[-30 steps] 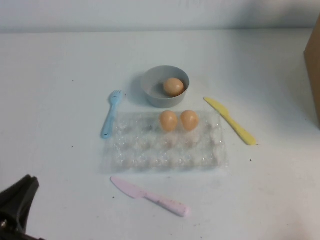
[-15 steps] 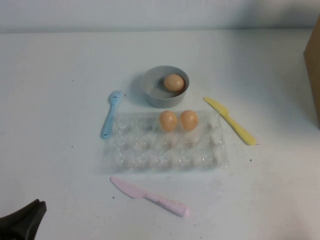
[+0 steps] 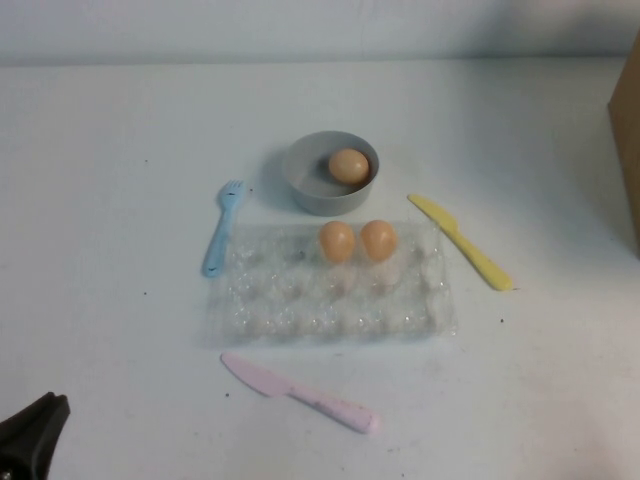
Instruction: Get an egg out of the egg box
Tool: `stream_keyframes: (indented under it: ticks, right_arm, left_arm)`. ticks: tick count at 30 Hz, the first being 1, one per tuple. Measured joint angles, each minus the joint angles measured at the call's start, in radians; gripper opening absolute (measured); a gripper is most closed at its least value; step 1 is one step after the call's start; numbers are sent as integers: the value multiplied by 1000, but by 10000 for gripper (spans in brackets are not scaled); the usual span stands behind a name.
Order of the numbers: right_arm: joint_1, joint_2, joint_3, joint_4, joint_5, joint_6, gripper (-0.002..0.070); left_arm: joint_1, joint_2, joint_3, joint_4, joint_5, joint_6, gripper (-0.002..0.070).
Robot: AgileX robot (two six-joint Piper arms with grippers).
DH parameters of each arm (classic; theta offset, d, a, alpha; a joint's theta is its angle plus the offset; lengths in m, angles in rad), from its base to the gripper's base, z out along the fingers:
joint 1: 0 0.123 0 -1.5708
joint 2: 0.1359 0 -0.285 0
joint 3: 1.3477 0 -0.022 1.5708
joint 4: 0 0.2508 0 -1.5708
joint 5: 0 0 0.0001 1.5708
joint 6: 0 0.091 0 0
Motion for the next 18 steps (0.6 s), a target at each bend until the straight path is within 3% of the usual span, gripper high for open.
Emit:
stream_keyframes:
  ticks: [9,18]
  right_arm:
    - [0,0,0,0,0,0,-17]
    - [0,0,0,0,0,0,-17]
  left_arm:
    - [196,-248,0,23,68,0,-3]
    - [301,-433,2,80,410,-5,-3]
